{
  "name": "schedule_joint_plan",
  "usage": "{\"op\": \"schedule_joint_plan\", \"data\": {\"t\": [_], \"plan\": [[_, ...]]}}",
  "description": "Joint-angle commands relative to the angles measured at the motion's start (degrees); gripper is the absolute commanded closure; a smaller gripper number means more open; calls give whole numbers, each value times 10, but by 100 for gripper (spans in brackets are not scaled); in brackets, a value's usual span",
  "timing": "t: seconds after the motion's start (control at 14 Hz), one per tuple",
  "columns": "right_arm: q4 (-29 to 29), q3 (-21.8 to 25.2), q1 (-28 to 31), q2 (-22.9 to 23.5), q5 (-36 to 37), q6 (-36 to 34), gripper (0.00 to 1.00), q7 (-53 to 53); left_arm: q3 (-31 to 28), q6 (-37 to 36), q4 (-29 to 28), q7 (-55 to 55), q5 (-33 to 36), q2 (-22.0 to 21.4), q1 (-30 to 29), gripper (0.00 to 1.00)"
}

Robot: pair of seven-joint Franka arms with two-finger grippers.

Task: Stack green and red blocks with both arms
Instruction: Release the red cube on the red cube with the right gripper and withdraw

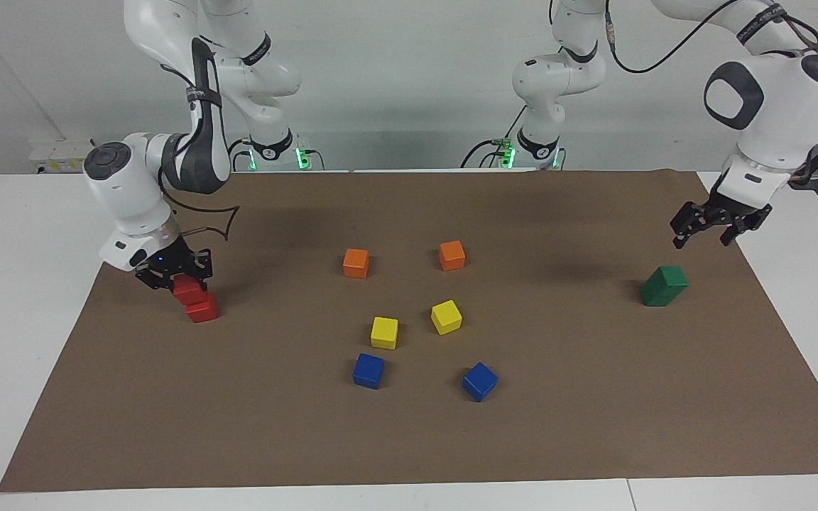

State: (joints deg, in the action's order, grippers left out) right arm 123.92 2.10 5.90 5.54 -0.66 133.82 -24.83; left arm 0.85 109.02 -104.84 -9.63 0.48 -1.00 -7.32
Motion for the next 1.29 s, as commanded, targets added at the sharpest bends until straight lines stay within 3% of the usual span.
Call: {"op": "schedule_joint_plan", "data": {"t": [0.0, 0.36, 0.57, 0.86, 1.22], "plan": [[18, -6, 11, -14, -6, 9, 100, -35, -4, -48, -2, 14, 5, -33, 16, 0], [20, -6, 19, -14, -7, 18, 100, -29, -1, -177, 53, 25, 3, -39, 32, 0], [21, -7, 12, -14, -7, 18, 100, 11, 1, -184, 57, 93, 4, -40, 46, 0], [21, -7, 12, -4, -6, 29, 100, 12, 2, -156, 57, 92, 4, -35, 53, 0], [20, -8, 10, -4, -6, 33, 100, 32, -4, -173, 74, 94, -12, -31, 63, 0]]}}
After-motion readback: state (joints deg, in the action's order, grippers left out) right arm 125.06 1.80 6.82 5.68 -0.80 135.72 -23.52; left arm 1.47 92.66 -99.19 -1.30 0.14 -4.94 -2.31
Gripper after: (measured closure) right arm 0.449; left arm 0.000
